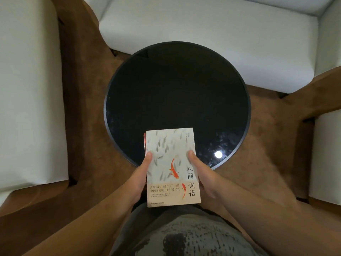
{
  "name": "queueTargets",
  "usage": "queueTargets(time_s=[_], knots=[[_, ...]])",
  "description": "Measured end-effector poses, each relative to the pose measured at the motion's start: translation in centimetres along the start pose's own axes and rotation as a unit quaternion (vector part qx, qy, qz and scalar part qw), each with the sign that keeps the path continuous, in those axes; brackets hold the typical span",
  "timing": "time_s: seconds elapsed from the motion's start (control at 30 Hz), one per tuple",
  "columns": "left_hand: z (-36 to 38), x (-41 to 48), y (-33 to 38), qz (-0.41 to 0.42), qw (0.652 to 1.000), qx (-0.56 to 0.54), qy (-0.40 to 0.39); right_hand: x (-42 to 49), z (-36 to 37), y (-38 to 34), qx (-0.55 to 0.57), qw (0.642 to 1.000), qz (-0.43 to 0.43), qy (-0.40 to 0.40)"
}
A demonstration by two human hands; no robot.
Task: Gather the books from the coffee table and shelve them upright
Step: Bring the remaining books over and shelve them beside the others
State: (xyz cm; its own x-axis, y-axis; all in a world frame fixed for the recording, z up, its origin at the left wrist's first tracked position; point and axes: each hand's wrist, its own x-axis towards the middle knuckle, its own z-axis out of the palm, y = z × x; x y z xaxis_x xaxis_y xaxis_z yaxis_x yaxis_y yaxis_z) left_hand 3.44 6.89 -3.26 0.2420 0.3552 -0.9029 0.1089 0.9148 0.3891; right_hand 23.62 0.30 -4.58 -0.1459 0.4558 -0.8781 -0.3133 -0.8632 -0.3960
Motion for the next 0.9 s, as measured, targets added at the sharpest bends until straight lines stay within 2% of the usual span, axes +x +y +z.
queueTargets(time_s=[0.13,0.3,0.47,0.6,0.73,0.9], knots=[[-0.8,0.3,-1.3,0.012,1.0,-0.023,-0.017,0.3,0.4,1.2,-0.006,1.0,-0.011,0.001],[-2.1,0.4,-3.5,0.018,0.999,0.008,-0.04,0.5,0.3,3.3,-0.012,1.0,-0.02,0.0],[-3.1,-0.5,-4.7,-0.027,0.997,-0.04,-0.062,-0.4,0.6,4.5,-0.023,0.999,-0.029,-0.032],[-2.5,-2.0,-4.0,-0.03,0.997,-0.047,-0.054,-0.8,1.2,4.3,-0.001,1.0,-0.015,-0.023],[-3.2,-3.5,-4.7,0.009,0.988,-0.123,-0.097,-1.6,2.7,3.2,-0.002,0.999,-0.05,-0.012],[-6.2,-6.8,-6.5,0.081,0.965,-0.202,-0.144,-2.0,6.0,2.4,-0.084,0.991,-0.098,-0.038]])
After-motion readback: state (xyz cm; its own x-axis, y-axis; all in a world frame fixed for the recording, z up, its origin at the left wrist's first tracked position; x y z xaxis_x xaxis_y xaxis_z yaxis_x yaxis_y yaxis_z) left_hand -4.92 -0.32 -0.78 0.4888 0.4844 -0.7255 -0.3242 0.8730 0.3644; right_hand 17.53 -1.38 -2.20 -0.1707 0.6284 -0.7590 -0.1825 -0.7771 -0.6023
